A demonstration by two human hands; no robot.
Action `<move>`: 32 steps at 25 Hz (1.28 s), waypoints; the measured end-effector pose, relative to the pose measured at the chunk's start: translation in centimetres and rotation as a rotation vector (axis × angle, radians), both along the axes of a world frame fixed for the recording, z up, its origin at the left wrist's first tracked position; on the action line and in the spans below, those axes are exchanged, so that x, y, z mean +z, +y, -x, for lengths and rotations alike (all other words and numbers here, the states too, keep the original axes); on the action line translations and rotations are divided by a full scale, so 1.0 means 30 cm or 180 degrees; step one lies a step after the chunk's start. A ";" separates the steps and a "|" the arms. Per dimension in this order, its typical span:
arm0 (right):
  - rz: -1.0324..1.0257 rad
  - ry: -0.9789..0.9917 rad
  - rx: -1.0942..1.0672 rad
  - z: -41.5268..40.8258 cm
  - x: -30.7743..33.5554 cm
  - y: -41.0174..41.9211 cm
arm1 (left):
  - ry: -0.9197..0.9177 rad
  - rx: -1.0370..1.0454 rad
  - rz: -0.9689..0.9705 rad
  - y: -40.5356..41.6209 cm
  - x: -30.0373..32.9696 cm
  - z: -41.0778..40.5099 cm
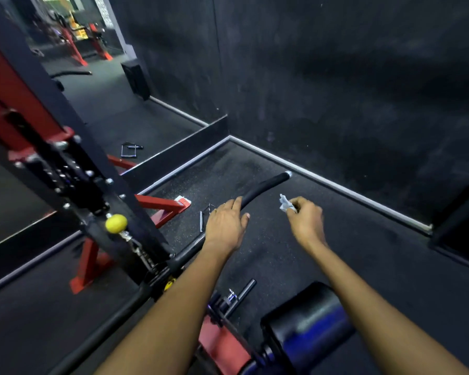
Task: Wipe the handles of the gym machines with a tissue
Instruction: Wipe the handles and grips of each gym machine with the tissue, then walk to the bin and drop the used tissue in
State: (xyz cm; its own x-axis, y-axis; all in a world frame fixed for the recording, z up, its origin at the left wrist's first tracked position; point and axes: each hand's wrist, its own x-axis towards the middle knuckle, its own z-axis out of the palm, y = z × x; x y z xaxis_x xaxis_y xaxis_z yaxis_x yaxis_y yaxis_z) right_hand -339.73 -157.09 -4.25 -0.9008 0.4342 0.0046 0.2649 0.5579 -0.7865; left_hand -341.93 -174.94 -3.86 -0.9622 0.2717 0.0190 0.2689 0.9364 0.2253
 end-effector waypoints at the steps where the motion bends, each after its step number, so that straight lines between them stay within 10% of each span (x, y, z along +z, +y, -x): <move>1: -0.0196 -0.0001 0.0015 -0.049 0.053 -0.010 | 0.0053 -0.0015 0.0017 -0.009 0.050 -0.043; 17: -0.1920 0.0584 -0.0101 -0.826 0.604 -0.367 | 0.0893 -0.0096 -0.0377 -0.297 0.542 -0.785; 32: -0.1738 0.0621 -0.0363 -1.240 0.603 -0.401 | 0.0723 -0.0397 -0.0423 -0.306 0.490 -1.172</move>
State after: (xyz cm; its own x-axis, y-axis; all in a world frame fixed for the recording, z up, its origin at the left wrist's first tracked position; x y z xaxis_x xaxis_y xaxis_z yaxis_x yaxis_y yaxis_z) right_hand -302.54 -169.10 13.83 -0.8087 0.4165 0.4154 0.2264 0.8721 -0.4337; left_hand -306.78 -184.11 10.85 -0.8885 0.3685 0.2735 0.4378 0.8592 0.2648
